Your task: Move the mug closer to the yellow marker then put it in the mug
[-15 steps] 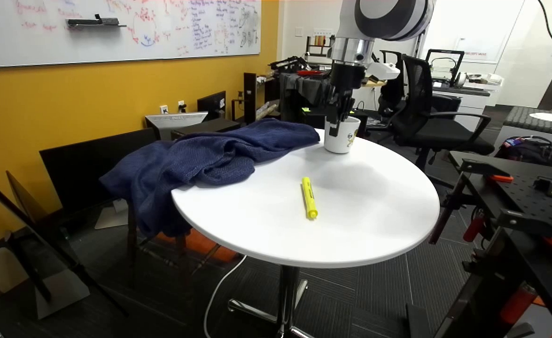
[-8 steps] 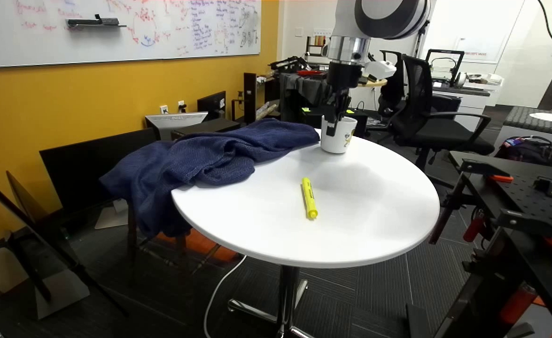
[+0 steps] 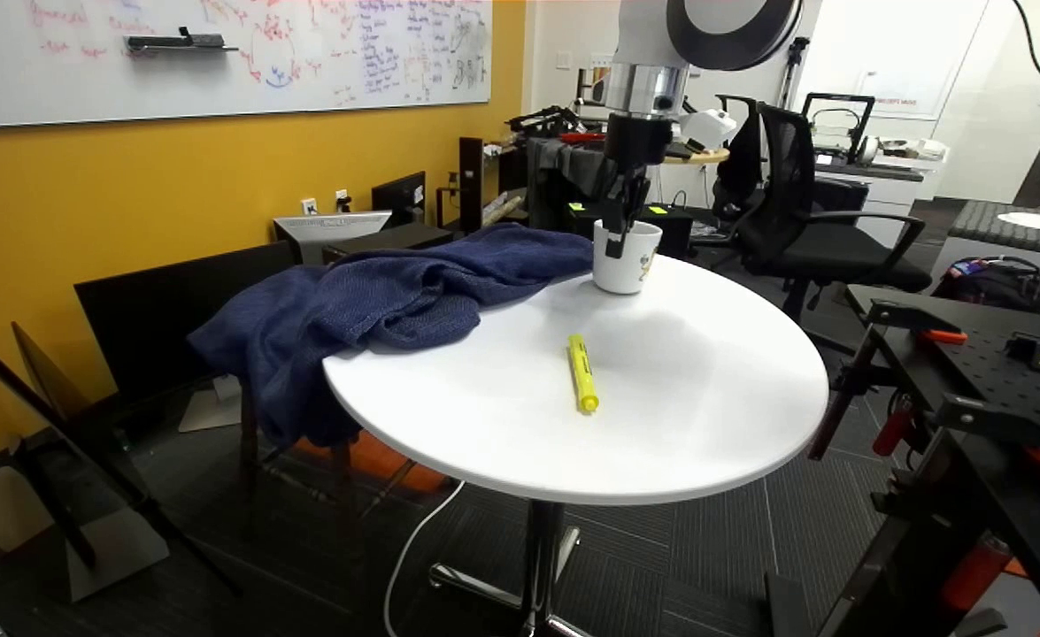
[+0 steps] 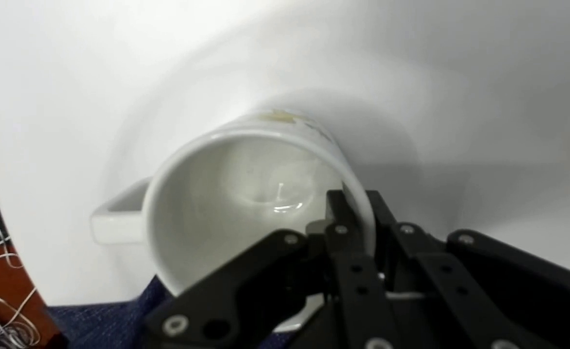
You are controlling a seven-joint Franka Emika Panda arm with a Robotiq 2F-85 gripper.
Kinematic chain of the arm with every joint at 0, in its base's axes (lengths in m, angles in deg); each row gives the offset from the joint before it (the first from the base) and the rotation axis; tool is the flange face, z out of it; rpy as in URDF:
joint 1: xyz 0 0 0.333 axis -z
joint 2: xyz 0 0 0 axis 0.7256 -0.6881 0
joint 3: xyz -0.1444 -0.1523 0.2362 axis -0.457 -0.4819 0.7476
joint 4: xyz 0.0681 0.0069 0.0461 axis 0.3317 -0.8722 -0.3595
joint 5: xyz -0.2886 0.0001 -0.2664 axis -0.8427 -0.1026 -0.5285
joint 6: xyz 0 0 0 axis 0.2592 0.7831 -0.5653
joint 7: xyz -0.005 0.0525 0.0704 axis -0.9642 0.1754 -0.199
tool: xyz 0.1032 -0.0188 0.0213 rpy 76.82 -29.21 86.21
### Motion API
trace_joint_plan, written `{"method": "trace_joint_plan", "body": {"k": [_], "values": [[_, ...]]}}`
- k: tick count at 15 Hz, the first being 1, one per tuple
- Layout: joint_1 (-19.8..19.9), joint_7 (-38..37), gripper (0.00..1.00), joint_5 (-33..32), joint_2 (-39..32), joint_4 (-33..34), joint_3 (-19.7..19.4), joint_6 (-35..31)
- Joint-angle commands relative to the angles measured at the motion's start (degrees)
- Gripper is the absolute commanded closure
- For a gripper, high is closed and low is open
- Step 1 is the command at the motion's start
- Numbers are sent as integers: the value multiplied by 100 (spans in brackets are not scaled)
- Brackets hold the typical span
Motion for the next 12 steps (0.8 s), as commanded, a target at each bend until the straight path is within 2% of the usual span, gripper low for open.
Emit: {"method": "trace_joint_plan", "body": {"k": [1,12], "values": [[-156,-207,97,-237,-30,244,-35,380],[-273,-34,97,-330,-326,852,160,1316]]}}
